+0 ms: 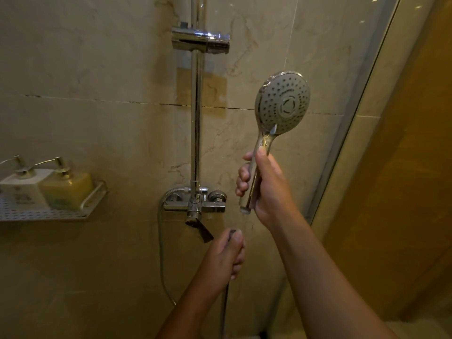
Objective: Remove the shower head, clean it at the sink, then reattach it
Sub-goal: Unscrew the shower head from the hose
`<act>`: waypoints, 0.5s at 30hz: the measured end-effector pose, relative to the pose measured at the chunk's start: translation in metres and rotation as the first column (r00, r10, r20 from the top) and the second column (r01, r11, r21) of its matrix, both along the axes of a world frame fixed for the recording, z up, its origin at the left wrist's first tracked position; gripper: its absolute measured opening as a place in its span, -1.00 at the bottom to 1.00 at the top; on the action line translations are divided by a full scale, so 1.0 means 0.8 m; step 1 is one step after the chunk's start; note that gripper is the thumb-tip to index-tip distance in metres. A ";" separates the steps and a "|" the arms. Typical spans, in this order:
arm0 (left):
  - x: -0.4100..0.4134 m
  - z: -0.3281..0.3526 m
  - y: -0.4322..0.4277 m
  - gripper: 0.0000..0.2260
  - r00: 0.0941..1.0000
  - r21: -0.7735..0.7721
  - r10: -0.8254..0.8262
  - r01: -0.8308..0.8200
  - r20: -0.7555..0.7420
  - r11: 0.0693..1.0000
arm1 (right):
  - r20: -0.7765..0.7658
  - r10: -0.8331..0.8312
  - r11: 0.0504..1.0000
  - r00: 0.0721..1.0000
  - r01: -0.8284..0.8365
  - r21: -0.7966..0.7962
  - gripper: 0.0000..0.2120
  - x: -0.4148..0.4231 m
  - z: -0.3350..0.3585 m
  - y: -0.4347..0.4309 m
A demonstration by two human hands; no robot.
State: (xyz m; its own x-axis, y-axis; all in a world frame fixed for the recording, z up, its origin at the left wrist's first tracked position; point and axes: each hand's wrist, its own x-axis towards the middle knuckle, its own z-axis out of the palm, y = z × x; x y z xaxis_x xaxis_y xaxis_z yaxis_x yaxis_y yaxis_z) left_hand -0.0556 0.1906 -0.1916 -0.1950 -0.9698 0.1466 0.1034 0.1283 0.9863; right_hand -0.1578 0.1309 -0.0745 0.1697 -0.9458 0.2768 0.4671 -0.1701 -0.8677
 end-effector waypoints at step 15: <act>0.007 0.010 -0.015 -0.81 0.998 -0.035 0.055 -0.054 0.024 0.998 | -0.022 -0.055 0.998 0.998 0.055 0.024 -0.79 0.021 -0.034 0.005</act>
